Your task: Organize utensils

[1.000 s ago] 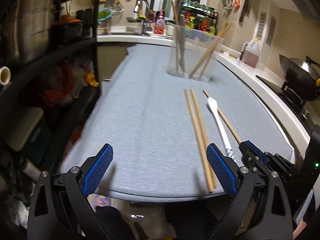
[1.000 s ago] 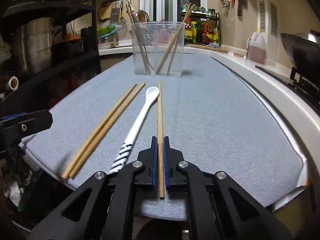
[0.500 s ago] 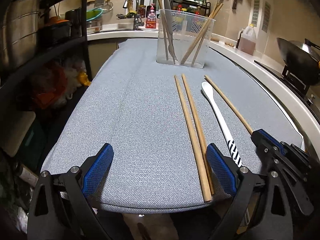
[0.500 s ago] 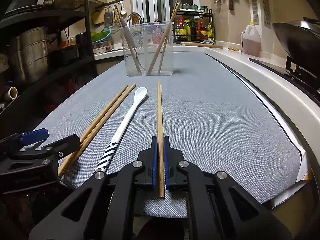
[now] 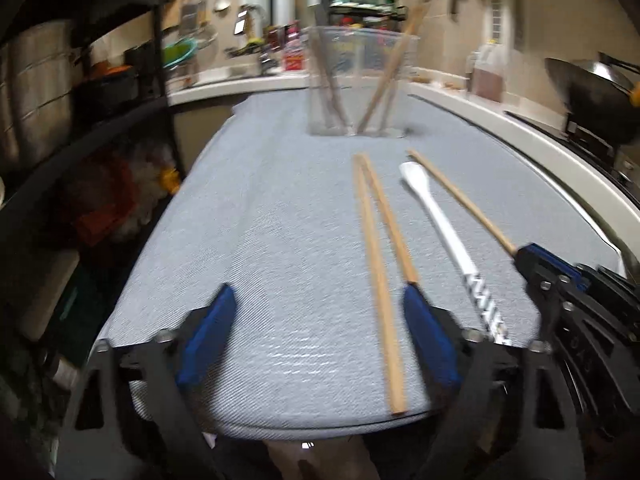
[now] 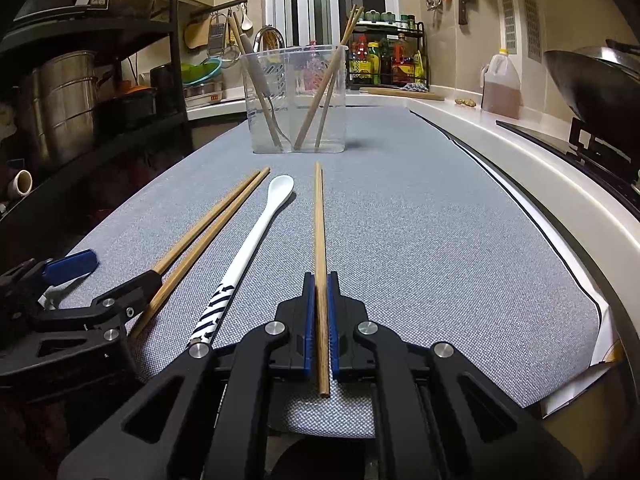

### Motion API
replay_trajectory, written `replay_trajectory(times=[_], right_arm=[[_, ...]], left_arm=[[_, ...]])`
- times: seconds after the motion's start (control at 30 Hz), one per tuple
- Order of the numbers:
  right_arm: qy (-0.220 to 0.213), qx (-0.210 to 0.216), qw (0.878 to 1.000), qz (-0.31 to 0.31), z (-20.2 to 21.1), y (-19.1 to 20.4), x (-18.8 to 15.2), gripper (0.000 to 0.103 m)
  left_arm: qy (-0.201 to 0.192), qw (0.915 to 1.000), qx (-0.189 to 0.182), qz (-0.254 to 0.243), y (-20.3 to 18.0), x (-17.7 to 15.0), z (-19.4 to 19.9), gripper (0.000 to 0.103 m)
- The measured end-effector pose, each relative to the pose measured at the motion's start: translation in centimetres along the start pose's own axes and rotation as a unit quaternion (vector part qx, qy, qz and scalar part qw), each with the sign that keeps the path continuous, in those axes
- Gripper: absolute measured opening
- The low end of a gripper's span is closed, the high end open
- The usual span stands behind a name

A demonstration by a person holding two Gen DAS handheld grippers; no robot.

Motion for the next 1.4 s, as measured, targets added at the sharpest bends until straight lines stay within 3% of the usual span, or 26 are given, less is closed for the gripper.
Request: replay_trajectory(times=[0.23, 0.4, 0.7, 0.8, 1.1, 1.4], right_arm=[[-0.01, -0.008, 1.0, 0.018, 0.1, 0.3, -0.1, 0.006], [0.015, -0.005, 1.0, 0.016, 0.0, 0.1, 0.5, 0.006], [-0.023, 0.003, 1.0, 0.018, 2.8, 0.5, 2.8, 0.006], [-0.03, 0.006, 0.999, 0.015, 3.4, 0.5, 3.6, 0.006], [-0.003, 0.007, 1.0, 0.007, 2.2, 0.1, 2.8, 0.006], [0.013, 0.008, 1.0, 0.005, 1.2, -0.1, 0.5, 0.006]], left_arm=[[-0.023, 0.9985, -0.035, -0.033, -2.1, 0.1, 0.2, 0.007], [-0.014, 0.9985, -0.05, -0.016, -2.0, 0.7, 0.8, 0.006], [-0.116, 0.9905, -0.067, -0.032, -2.2, 4.9, 6.7, 0.006], [-0.131, 0.9882, -0.067, -0.044, -2.5, 5.8, 7.6, 0.006], [-0.061, 0.9961, -0.034, -0.053, -1.5, 3.1, 3.1, 0.006], [-0.06, 0.9961, -0.03, -0.058, -0.8, 0.2, 2.5, 0.006]])
Point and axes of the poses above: each gripper's, at about its wrist camera, not at the fingertips, and z roughly against the way its jaws point, y to its left, x to its top, the point moved 8 cm from there along -z, roughly the way its jaws point, and after that the axes turned 2 degrees about -z, right-handed, at the moved point
